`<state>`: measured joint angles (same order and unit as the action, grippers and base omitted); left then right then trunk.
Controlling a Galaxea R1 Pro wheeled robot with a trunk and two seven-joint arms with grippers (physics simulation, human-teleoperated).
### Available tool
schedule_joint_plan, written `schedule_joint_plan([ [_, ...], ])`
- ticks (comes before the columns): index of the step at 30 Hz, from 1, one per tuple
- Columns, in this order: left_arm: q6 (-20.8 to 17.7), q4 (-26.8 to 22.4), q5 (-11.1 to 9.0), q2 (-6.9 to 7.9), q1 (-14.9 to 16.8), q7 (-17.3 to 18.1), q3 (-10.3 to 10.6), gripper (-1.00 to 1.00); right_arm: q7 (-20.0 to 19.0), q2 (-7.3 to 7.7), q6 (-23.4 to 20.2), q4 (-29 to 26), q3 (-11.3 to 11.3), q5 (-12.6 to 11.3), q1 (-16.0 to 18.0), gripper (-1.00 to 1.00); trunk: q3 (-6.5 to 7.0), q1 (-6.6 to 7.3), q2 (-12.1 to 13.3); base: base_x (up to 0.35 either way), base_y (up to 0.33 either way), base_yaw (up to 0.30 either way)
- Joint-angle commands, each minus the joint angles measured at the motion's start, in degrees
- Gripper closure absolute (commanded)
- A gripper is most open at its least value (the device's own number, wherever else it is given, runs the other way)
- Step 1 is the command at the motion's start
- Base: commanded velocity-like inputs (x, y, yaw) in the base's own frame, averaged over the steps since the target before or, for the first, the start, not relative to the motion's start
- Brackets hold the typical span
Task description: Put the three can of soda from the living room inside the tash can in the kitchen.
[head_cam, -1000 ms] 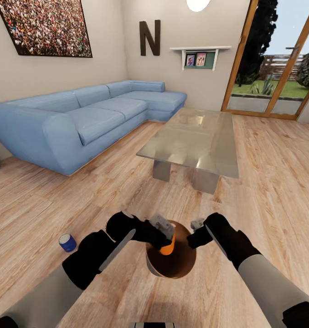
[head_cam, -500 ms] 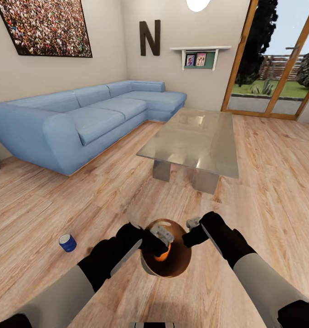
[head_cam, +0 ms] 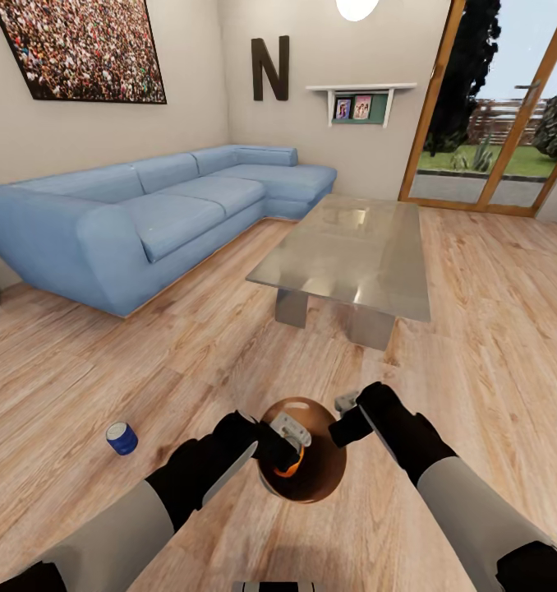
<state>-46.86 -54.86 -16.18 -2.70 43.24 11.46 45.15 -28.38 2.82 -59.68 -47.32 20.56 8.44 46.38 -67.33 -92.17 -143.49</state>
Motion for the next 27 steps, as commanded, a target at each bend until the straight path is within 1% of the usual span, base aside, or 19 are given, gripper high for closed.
schedule_joint_plan([
  [1, 0.04, 0.04, 0.01, -0.01, 0.01, -0.02, 0.07, 1.00, -0.20, -0.24, -0.32, -0.04, -0.05, -0.87, 0.02, 1.00, 0.01, 0.01, 0.00, 0.000, 0.000, 0.000],
  [4, 0.11, 0.07, 0.00, -0.02, 0.00, -0.03, 0.15, 1.00, -0.22, -0.43, -0.32, -0.04, -0.06, -0.19, 0.02, 1.00, 0.01, 0.01, 0.00, 0.000, 0.000, 0.000],
  [5, 0.14, 0.08, -0.03, 0.00, 0.00, -0.03, 0.20, -1.00, -0.24, -0.50, -0.32, -0.05, -0.07, 0.07, 0.02, 1.00, 0.01, 0.01, 0.00, 0.000, 0.000, 0.000],
  [12, 0.12, 0.01, -0.21, 0.11, 0.00, 0.03, 0.21, -1.00, -0.27, -0.61, -0.32, -0.04, -0.08, 0.46, 0.02, 1.00, 0.01, 0.01, 0.00, 0.000, 0.000, 0.000],
  [21, 0.11, -1.36, -0.34, 0.34, 0.01, 0.17, 0.15, -1.00, -0.27, -0.61, -0.32, 0.03, -0.08, 0.52, 0.02, 1.00, 0.01, 0.01, 0.00, 0.000, 0.000, 0.000],
  [23, -0.24, -7.25, -0.40, 0.60, -0.02, 0.34, -0.02, -1.00, -0.27, -0.60, -0.32, 0.03, -0.10, 0.52, 0.02, 1.00, 0.01, 0.01, 0.00, 0.000, 0.000, 0.000],
  [25, -0.51, -11.36, -0.41, 0.99, -0.17, 0.42, -0.15, -1.00, -0.27, -0.60, -0.32, 0.03, -0.14, 0.52, 0.02, 1.00, 0.01, 0.01, 0.00, 0.000, 0.000, 0.000],
  [26, -0.65, -13.70, -0.43, 1.43, -0.30, 0.46, -0.22, -1.00, -0.27, -0.59, -0.32, 0.04, -0.16, 0.52, 0.02, 1.00, 0.01, 0.01, 0.00, 0.000, 0.000, 0.000],
  [27, -0.88, -18.34, -0.48, 2.85, -0.61, 0.56, -0.37, -1.00, -0.27, -0.57, -0.32, 0.04, -0.20, 0.53, 0.02, 1.00, 0.01, 0.01, 0.00, 0.000, 0.000, 0.000],
])
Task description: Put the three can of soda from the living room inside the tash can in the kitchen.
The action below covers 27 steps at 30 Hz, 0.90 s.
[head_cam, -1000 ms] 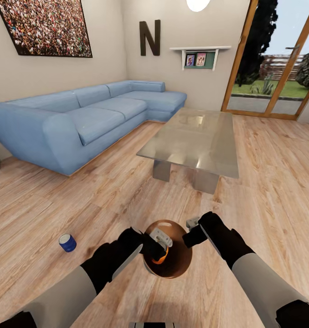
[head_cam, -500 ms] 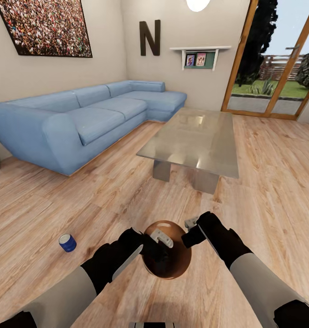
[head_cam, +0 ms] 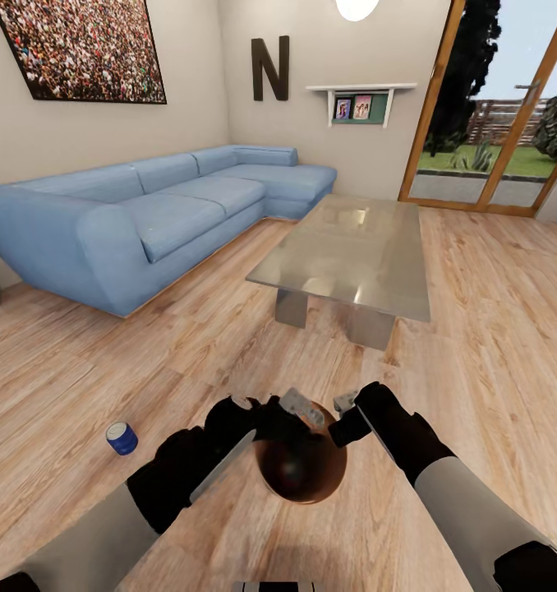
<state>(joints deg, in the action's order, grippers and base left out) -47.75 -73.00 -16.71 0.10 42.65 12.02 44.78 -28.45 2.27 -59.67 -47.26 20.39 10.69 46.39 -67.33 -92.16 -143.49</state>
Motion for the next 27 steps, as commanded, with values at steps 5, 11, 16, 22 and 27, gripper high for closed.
schedule_joint_plan([
  [5, -0.52, -12.48, -0.36, 8.43, -2.77, 0.32, -1.21, -1.00, -0.20, 0.01, -0.33, 0.03, -0.33, -1.73, 0.02, 1.00, 0.00, 0.00, 0.00, 0.000, 0.000, 0.000],
  [11, -0.34, -17.13, -0.48, 15.81, -4.48, 0.50, -9.96, -1.00, -0.22, 0.04, -0.33, 0.13, -0.55, -1.75, 0.02, 1.00, 0.00, 0.00, 0.00, 0.000, 0.000, 0.000],
  [16, 0.76, -17.31, -0.48, 18.98, -7.43, 0.51, -22.65, -1.00, -0.33, 0.46, -0.33, 0.15, -0.71, -1.80, 0.02, 1.00, 0.00, 0.00, 0.00, 0.000, 0.000, 0.000],
  [22, 7.55, -14.98, 0.04, 19.36, -13.93, 0.49, -41.95, -1.00, -0.57, 0.82, -0.33, 0.15, -0.91, -1.93, 0.00, 1.00, 0.00, 0.00, 0.00, 0.000, 0.000, 0.000],
  [27, 15.66, -6.70, 0.19, 19.32, -17.39, 0.44, -47.21, -1.00, -0.70, 1.47, -0.33, 0.13, -1.75, -2.10, -0.05, 1.00, 0.00, 0.00, 0.00, 0.029, 0.016, 0.000],
])
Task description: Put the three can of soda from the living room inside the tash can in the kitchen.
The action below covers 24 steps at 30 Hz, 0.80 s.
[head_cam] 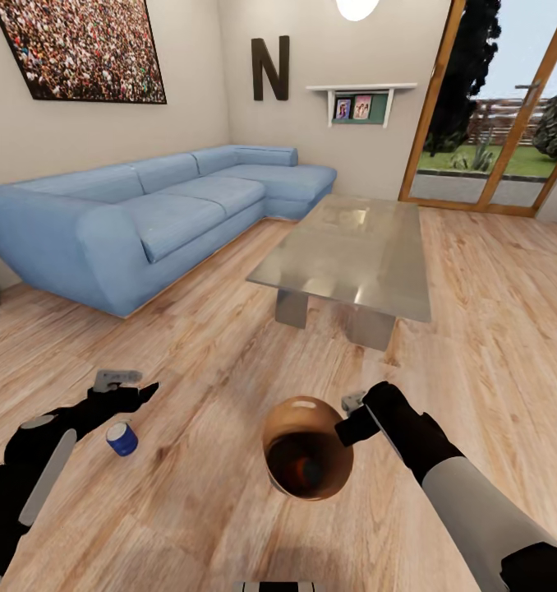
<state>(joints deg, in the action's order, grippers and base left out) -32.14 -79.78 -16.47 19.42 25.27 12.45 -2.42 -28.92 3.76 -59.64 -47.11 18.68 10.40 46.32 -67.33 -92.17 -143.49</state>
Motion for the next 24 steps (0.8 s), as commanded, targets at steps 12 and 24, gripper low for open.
schedule_joint_plan([
  [12, 10.92, 12.33, -0.52, -0.08, -1.51, 0.20, -1.95, -1.00, -0.26, 0.85, -0.36, -0.08, -2.74, -1.64, -0.09, 1.00, 0.01, 0.01, 0.00, 0.150, 0.207, 0.000],
  [24, 11.00, 12.56, -0.11, -0.32, -1.61, 0.12, -1.84, -1.00, -0.05, 0.88, -0.36, -0.09, -2.77, -1.56, -0.23, 1.00, 0.01, 0.01, 0.00, 0.046, 0.310, 0.000],
])
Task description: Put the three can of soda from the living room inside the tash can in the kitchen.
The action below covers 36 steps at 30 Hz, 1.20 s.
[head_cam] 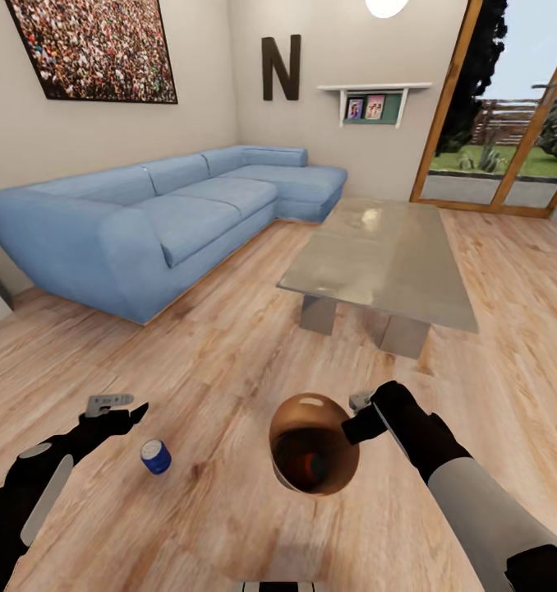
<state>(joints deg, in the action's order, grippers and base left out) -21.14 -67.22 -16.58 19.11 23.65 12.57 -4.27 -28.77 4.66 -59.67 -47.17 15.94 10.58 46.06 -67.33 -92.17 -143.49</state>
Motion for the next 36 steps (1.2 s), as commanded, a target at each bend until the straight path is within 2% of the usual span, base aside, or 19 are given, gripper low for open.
schedule_joint_plan([
  [1, -0.02, 0.00, 0.05, -0.03, 0.00, -0.05, 0.12, -1.00, -0.19, -0.03, -0.33, -0.03, -0.03, -1.73, 0.02, 1.00, 0.01, 0.01, 0.00, 0.100, 0.312, 0.000],
  [5, -0.37, 0.00, 0.28, -0.09, 0.04, -0.45, 1.72, -1.00, -0.11, -0.07, -0.33, -0.03, -0.03, -1.71, 0.00, 1.00, 0.01, 0.01, 0.00, 0.143, 0.300, 0.000],
  [8, -1.31, -0.08, 0.36, -0.11, 0.06, -1.12, 3.73, -1.00, -0.08, -0.08, -0.33, -0.03, -0.05, -1.70, 0.00, 1.00, 0.01, 0.01, 0.00, 0.213, 0.261, 0.000],
  [10, -4.40, -0.13, 0.34, -0.41, 0.13, -2.86, 6.23, -1.00, -0.07, -0.13, -0.33, -0.03, -0.10, -1.70, -0.01, 1.00, 0.01, 0.01, 0.00, 0.252, 0.230, 0.000],
  [13, -5.35, 0.53, 0.40, -2.13, 0.15, -4.38, 8.41, -1.00, -0.06, -0.10, -0.33, -0.03, -0.11, -1.70, -0.01, 1.00, 0.01, 0.01, 0.00, 0.273, 0.205, 0.000],
  [14, -5.49, 1.83, 0.40, -3.45, 0.18, -5.08, 9.80, -1.00, -0.06, -0.10, -0.33, -0.03, -0.11, -1.70, -0.01, 1.00, 0.01, 0.01, 0.00, 0.283, 0.191, 0.000],
  [16, -5.42, 3.59, 0.48, -4.84, 0.30, -5.57, 11.40, -1.00, -0.06, -0.09, -0.33, -0.03, -0.12, -1.70, -0.01, 1.00, 0.01, 0.01, 0.00, 0.286, 0.187, 0.000],
  [17, -4.94, 5.67, 1.05, -5.98, 0.51, -5.87, 12.93, -1.00, -0.06, -0.09, -0.33, -0.03, -0.12, -1.70, -0.01, 1.00, 0.01, 0.01, 0.00, 0.289, 0.182, 0.000],
  [18, -2.58, 10.28, 3.41, -7.29, 0.83, -6.20, 14.69, -1.00, -0.06, -0.09, -0.33, -0.03, -0.12, -1.70, -0.01, 1.00, 0.01, 0.01, 0.00, 0.291, 0.179, 0.000],
  [20, 0.06, 13.38, 5.13, -8.29, 0.93, -6.28, 15.30, -1.00, -0.06, -0.09, -0.33, -0.03, -0.12, -1.66, -0.01, 1.00, 0.01, 0.01, 0.00, 0.292, 0.177, 0.000],
  [23, 3.23, 17.25, 6.43, -9.83, 1.00, -6.33, 15.76, -1.00, -0.01, -0.13, -0.33, -0.03, -0.12, -1.63, -0.01, 1.00, 0.01, 0.01, 0.00, 0.292, 0.176, 0.000],
  [26, 5.26, 20.01, 6.85, -10.50, 1.02, -6.37, 16.09, -1.00, -0.01, -0.13, -0.33, -0.03, -0.12, -1.62, -0.01, 1.00, 0.01, 0.01, 0.00, 0.293, 0.175, 0.000],
  [27, 7.30, 21.52, 6.98, -10.75, 1.03, -6.36, 16.31, -1.00, -0.01, -0.12, -0.33, -0.05, -0.15, -1.63, -0.01, 1.00, 0.01, 0.01, 0.00, 0.273, 0.155, 0.000],
  [31, 13.61, 24.45, 7.08, -11.02, 1.04, -6.39, 16.46, -1.00, -0.05, -0.13, -0.33, -0.09, -0.14, -1.64, -0.01, 1.00, 0.01, 0.01, 0.00, 0.147, 0.081, 0.000],
  [36, 16.47, 25.61, 7.02, -11.09, 1.05, -6.38, 15.89, -1.00, -0.06, -0.15, -0.33, -0.11, -0.04, -1.62, -0.01, 1.00, 0.01, 0.01, 0.00, 0.033, 0.018, 0.000],
])
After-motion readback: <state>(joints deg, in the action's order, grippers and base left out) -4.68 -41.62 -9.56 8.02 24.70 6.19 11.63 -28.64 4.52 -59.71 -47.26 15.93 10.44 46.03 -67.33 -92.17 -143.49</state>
